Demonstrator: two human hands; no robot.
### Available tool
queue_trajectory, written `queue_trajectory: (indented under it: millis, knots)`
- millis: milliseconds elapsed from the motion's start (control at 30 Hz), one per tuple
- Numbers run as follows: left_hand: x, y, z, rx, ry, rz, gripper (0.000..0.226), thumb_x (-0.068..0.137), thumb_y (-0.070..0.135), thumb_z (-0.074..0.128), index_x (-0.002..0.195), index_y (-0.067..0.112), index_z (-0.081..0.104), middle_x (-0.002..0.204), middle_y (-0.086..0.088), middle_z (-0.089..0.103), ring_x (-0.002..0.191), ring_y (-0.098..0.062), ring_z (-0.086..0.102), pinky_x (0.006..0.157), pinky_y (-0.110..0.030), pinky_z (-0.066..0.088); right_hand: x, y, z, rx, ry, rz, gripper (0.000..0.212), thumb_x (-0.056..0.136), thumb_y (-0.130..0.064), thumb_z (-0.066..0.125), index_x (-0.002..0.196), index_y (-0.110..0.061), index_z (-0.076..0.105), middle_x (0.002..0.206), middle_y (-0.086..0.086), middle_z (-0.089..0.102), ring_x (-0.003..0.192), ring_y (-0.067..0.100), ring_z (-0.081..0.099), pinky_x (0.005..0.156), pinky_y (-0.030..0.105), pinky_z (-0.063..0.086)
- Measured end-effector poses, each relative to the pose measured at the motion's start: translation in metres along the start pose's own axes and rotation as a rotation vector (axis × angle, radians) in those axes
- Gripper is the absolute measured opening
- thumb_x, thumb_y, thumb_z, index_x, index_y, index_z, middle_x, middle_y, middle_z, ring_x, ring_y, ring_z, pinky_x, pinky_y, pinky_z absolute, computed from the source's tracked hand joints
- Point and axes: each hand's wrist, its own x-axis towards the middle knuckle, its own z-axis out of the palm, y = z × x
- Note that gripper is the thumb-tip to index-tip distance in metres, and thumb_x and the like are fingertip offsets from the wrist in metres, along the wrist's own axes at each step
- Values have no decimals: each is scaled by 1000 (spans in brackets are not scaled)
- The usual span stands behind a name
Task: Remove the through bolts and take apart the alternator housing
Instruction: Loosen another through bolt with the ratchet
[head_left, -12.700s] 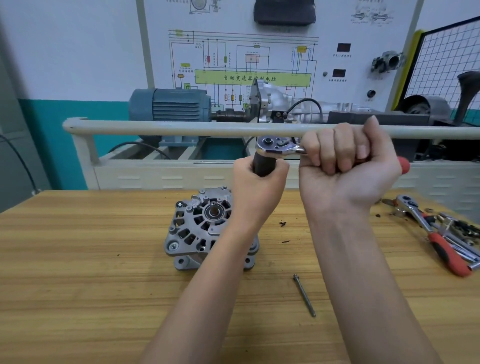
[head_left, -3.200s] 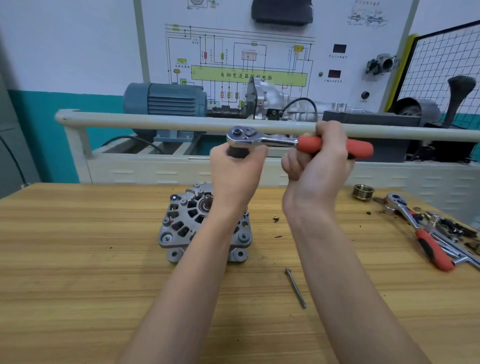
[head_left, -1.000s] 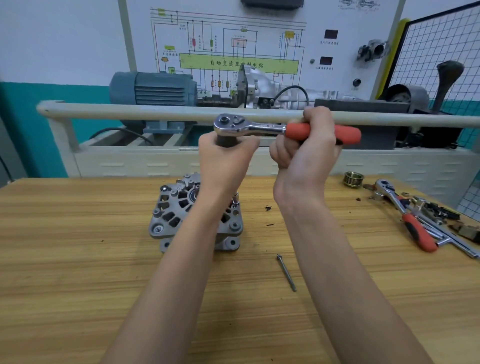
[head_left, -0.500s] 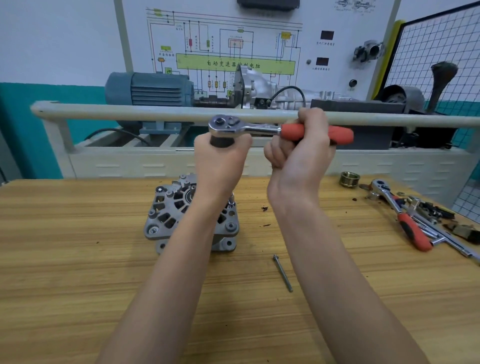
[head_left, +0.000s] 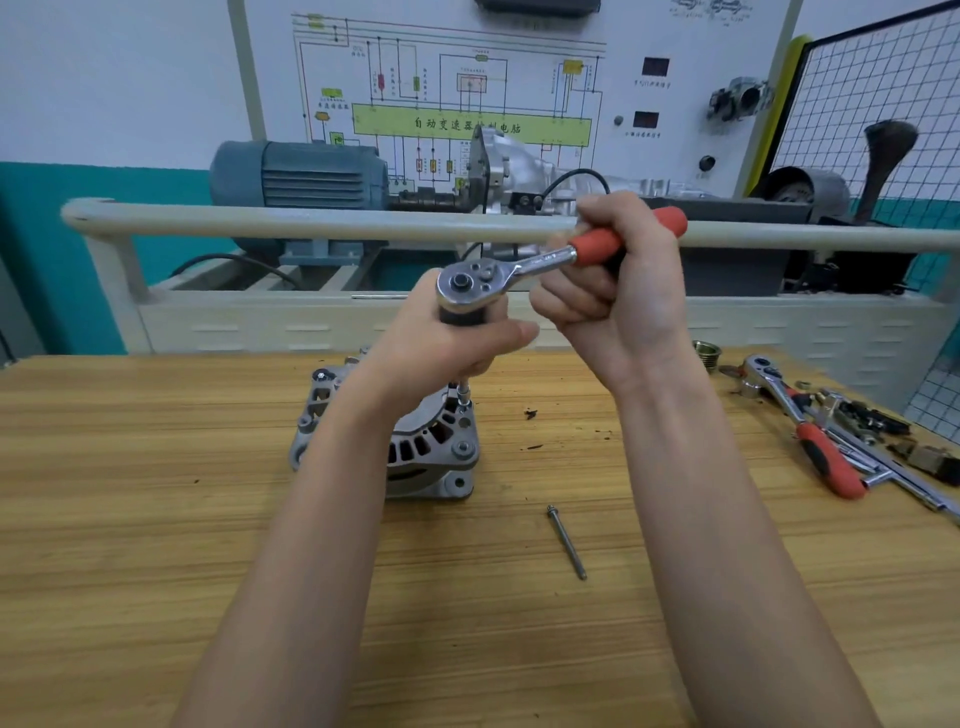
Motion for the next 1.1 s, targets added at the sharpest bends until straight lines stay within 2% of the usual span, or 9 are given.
queue_trajectory:
  millis: [167,300,400,533,600,767,967,1033,1100]
  knots:
    - [15,-1,24,-110,572,-38,40,76,1,60,48,17,36,43,7,30,44,-12,23,46,-26,21,-7,17,18,64,394,-279,39,90,-6,43,58,-19,26,37,-7,21,34,10,15,38,21,16]
    - [18,-1,39,-153,903,9,48,75,-6,57,45,23,33,41,13,28,44,-5,21,42,-21,21,-16,32,30,3,459,-439,38,88,-3,46,57,-18,30,43,-8,28,42,10,21,41,21,21]
    - [15,0,29,-119,742,-26,40,72,-1,58,44,20,37,43,5,31,43,-11,24,43,-24,22,-13,27,28,-8,431,-405,39,89,-3,46,58,-18,28,43,-8,24,39,10,20,40,20,20]
    - [3,3,5,-15,108,-27,31,71,11,64,46,22,49,45,4,41,45,-16,35,51,-25,36,-3,11,12,45,325,-202,39,91,-8,43,58,-19,26,39,-7,19,33,9,14,36,19,16]
    - [1,3,3,27,-50,-60,35,73,15,65,45,23,47,46,1,39,46,-17,35,52,-27,35,-2,5,7,56,226,-108,44,92,-8,40,52,-19,24,37,-6,18,32,8,11,35,19,14]
    - [5,4,13,14,124,-70,41,75,12,63,42,23,41,42,8,34,40,-10,29,47,-21,29,-2,6,8,83,352,-138,42,90,-8,42,52,-19,27,39,-6,18,33,9,12,35,18,15]
    - [16,0,38,-145,744,-41,51,76,-7,56,43,24,33,42,11,28,44,-8,22,43,-21,22,-13,24,24,57,563,-361,29,90,-7,48,68,-17,33,41,-10,30,35,8,26,38,20,26]
    - [15,0,38,-165,778,-45,49,75,-8,56,43,23,33,43,10,27,45,-8,21,43,-21,20,-13,24,26,42,527,-338,31,90,-7,48,66,-17,31,40,-10,29,35,7,24,38,19,24]
    - [13,1,27,-108,647,-60,39,76,-7,58,48,13,39,46,2,31,46,-12,24,46,-25,23,-10,17,23,35,469,-253,35,90,-9,48,62,-18,29,39,-8,23,34,9,19,38,19,20]
